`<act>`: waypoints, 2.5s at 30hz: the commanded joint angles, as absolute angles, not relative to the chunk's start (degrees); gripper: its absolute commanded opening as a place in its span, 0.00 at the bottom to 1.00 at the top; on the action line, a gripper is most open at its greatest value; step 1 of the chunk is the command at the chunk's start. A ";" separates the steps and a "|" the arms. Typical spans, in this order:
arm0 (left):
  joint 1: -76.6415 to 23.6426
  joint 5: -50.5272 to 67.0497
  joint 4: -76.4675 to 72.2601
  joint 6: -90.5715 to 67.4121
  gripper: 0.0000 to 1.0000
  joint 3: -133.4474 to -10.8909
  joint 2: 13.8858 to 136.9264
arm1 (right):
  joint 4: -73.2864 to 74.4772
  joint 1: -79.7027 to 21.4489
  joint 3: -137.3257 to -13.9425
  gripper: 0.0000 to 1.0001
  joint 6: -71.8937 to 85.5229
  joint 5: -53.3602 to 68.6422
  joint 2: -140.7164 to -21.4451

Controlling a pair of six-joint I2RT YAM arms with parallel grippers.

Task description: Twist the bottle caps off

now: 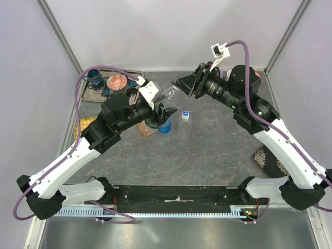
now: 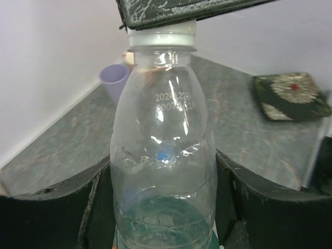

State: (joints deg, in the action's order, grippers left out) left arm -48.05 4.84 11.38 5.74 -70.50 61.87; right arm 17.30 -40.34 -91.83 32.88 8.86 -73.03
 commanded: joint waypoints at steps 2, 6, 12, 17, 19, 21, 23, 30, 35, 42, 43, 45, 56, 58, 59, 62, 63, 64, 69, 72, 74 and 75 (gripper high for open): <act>-48.52 37.15 7.30 0.53 0.18 -75.22 60.12 | 22.76 -40.96 -92.81 0.00 21.11 20.55 -70.68; -47.64 49.29 5.10 -4.74 0.18 -76.73 60.73 | 23.20 -40.96 -92.29 0.00 18.46 24.69 -68.12; -43.25 62.39 -7.17 -16.07 0.16 -76.38 61.87 | 23.20 -41.04 -90.97 0.00 15.56 31.45 -65.92; -39.21 70.57 -21.77 -30.48 0.15 -73.30 63.81 | 22.41 -40.96 -89.83 0.00 13.10 36.73 -64.16; -38.50 72.58 -26.60 -34.62 0.15 -72.51 64.94 | 22.24 -41.04 -89.56 0.00 11.87 38.57 -63.72; -37.97 73.39 -28.03 -36.55 0.15 -72.42 65.74 | 22.32 -41.04 -89.21 0.00 11.43 37.71 -63.02; -37.62 72.78 -27.34 -36.13 0.15 -72.25 66.09 | 22.50 -41.04 -89.56 0.00 12.04 32.56 -62.84; -37.35 59.87 -7.23 -17.44 0.18 -73.21 63.02 | 24.17 -41.04 -97.28 0.98 18.09 7.69 -63.28; -37.62 47.21 -0.36 -10.99 0.19 -73.21 62.23 | 24.08 -41.04 -101.07 0.98 24.42 2.20 -65.56; -40.69 26.85 5.71 -2.56 0.20 -73.57 61.79 | 21.97 -41.04 -102.74 0.98 30.76 3.08 -67.32; -41.56 24.46 5.89 -2.11 0.20 -73.56 61.70 | 21.97 -41.04 -102.66 0.98 31.46 3.42 -67.76; -42.53 17.01 5.98 -0.63 0.20 -73.56 61.70 | 21.36 -40.96 -100.65 0.98 32.34 3.78 -67.68; -47.37 4.92 6.24 3.60 0.19 -73.92 62.05 | 19.07 -40.96 -96.42 0.88 36.12 2.90 -70.40; -47.81 4.22 6.24 3.87 0.19 -73.92 61.96 | 19.07 -41.04 -96.24 0.85 36.30 2.73 -71.10; -47.99 4.04 6.24 4.04 0.19 -73.83 62.05 | 19.07 -41.04 -96.07 0.85 36.39 2.55 -71.28; -48.34 3.43 6.24 4.48 0.19 -73.83 62.05 | 18.99 -40.96 -95.71 0.79 36.65 2.20 -71.89; -48.43 3.34 6.24 4.57 0.19 -73.65 61.88 | 18.98 -41.04 -95.45 0.77 36.56 2.02 -72.07; -48.51 3.08 6.24 4.66 0.19 -73.65 61.88 | 18.90 -40.96 -95.36 0.75 36.56 1.76 -72.07; -48.60 2.73 6.24 4.92 0.19 -73.21 61.52 | 18.37 -41.04 -94.13 0.66 36.39 1.41 -71.98; -48.60 2.64 5.98 5.01 0.19 -73.13 61.52 | 18.28 -41.04 -93.78 0.64 36.47 1.67 -72.16; -48.60 2.64 5.98 5.10 0.19 -73.21 61.35 | 18.37 -40.96 -93.60 0.63 36.48 1.58 -72.16; -48.69 2.72 5.98 5.10 0.19 -73.13 61.35 | 18.28 -41.04 -93.43 0.62 36.56 1.67 -72.16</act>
